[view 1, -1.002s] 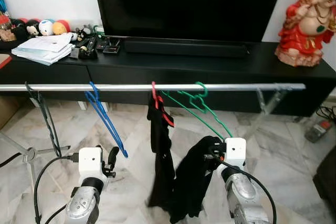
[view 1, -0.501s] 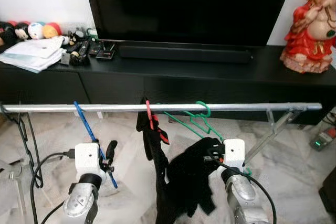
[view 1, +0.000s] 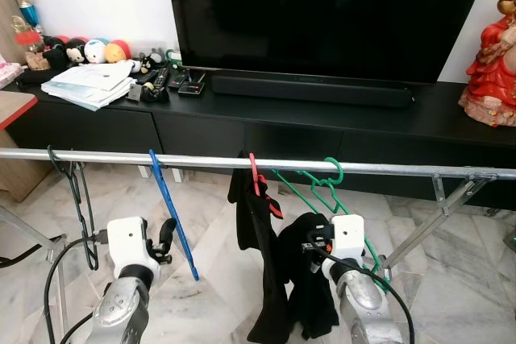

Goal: Hang hanger

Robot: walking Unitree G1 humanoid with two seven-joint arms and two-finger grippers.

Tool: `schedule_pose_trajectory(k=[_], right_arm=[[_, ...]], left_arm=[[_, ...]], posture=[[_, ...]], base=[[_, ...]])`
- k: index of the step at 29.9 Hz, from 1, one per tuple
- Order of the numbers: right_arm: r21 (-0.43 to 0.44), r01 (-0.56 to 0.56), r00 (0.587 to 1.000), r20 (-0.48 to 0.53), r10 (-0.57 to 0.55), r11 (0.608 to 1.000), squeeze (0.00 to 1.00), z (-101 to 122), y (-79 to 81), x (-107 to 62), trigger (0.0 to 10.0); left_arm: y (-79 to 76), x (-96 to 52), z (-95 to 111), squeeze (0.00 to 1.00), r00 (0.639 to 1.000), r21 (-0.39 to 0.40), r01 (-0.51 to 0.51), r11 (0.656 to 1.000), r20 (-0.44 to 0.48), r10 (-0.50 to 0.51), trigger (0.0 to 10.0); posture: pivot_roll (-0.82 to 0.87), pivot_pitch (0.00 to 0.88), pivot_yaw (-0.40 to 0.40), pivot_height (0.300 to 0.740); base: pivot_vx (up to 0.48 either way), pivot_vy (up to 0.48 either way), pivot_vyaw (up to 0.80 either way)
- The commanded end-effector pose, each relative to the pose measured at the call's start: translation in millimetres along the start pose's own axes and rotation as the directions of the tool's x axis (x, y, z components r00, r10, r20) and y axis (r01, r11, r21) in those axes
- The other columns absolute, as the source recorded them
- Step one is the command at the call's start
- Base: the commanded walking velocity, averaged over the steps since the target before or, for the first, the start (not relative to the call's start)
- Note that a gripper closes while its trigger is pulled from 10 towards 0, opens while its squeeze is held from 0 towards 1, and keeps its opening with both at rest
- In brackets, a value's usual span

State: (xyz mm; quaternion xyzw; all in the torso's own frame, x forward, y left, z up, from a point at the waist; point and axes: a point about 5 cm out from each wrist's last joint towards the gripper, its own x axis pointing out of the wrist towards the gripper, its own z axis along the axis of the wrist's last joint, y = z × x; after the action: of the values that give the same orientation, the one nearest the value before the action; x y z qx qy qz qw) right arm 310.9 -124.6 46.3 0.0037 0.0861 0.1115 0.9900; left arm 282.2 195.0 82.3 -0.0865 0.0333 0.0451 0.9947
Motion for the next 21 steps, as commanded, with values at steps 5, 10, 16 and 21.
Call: schedule_pose_trajectory(k=[5, 10, 16, 21], right_arm=[[-0.026, -0.021, 1.000, 0.010, 0.022, 0.999, 0.00, 2, 3.1, 1.5, 10.0], [-0.031, -0.020, 1.000, 0.015, 0.020, 0.999, 0.00, 3, 1.4, 1.8, 10.0], [-0.039, -0.019, 1.000, 0.010, 0.019, 0.999, 0.00, 3, -1.1, 2.0, 10.0], [-0.043, -0.019, 1.000, 0.018, 0.020, 0.999, 0.00, 5, -1.6, 2.2, 10.0]], left_arm=[[-1.9, 20.6, 9, 1.00, 1.000, 0.058, -0.003, 0.998, -0.023, 0.005, 10.0], [-4.8, 37.8, 21, 1.00, 1.000, 0.072, -0.009, 0.997, -0.029, 0.011, 10.0], [-12.7, 59.5, 28, 1.00, 0.994, 0.090, -0.002, 0.996, -0.108, 0.012, 10.0], [-20.4, 73.9, 33, 0.00, 0.992, 0.090, -0.032, 0.995, -0.118, 0.042, 10.0]], posture=[[0.08, 0.088, 0.033, 0.740], [0.07, 0.095, 0.032, 0.740], [0.07, 0.106, 0.027, 0.740], [0.07, 0.110, 0.028, 0.740]], base=[[0.000, 0.000, 0.00], [0.000, 0.000, 0.00], [0.000, 0.000, 0.00], [0.000, 0.000, 0.00]])
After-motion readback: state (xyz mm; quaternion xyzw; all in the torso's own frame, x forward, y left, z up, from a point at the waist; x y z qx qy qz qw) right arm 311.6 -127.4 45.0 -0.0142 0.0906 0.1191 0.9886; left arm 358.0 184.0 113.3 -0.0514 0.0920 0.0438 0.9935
